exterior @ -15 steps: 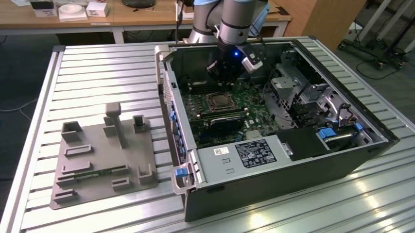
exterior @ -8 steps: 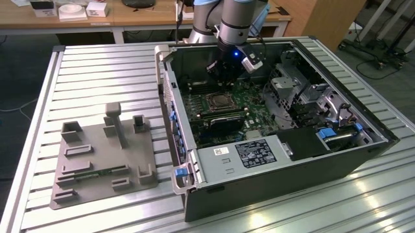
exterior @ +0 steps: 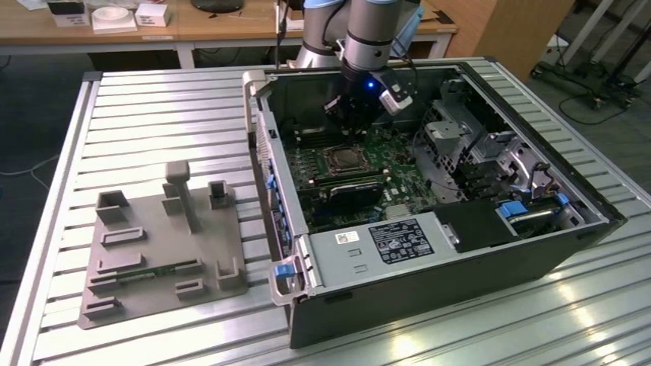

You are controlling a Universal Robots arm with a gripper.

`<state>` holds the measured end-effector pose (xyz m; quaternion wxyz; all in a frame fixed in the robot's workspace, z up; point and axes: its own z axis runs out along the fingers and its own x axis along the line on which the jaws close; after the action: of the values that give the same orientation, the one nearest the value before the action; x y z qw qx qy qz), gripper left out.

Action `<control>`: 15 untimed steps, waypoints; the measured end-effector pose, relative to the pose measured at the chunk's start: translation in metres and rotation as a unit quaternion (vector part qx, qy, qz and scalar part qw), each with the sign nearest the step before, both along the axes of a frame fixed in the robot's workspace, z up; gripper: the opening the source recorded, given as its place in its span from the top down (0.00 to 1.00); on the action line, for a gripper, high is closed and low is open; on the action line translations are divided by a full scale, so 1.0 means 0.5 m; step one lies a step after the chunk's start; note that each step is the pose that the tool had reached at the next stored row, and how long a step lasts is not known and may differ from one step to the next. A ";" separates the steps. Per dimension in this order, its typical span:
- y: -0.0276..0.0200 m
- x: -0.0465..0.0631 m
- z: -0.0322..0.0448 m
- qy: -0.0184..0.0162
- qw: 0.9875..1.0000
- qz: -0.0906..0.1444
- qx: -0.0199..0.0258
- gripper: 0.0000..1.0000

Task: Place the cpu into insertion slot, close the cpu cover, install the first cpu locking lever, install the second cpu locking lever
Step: 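Install the first cpu locking lever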

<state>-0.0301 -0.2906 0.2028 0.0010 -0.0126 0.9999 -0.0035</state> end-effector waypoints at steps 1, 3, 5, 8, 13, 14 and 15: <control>-0.0003 0.000 0.000 0.000 1.000 0.000 -0.003 0.90; -0.0004 0.000 -0.001 0.000 1.000 0.000 -0.006 0.90; -0.0004 0.000 -0.002 0.000 1.000 0.000 -0.010 0.90; -0.0004 0.000 -0.003 0.000 1.000 0.000 -0.012 0.90; -0.0005 0.000 -0.006 0.000 1.000 0.000 -0.013 0.90; -0.0005 0.000 -0.006 0.000 1.000 0.000 -0.013 0.90; -0.0005 0.000 -0.006 0.000 1.000 0.000 -0.013 0.90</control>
<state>-0.0301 -0.2909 0.1996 0.0007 -0.0125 0.9998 -0.0166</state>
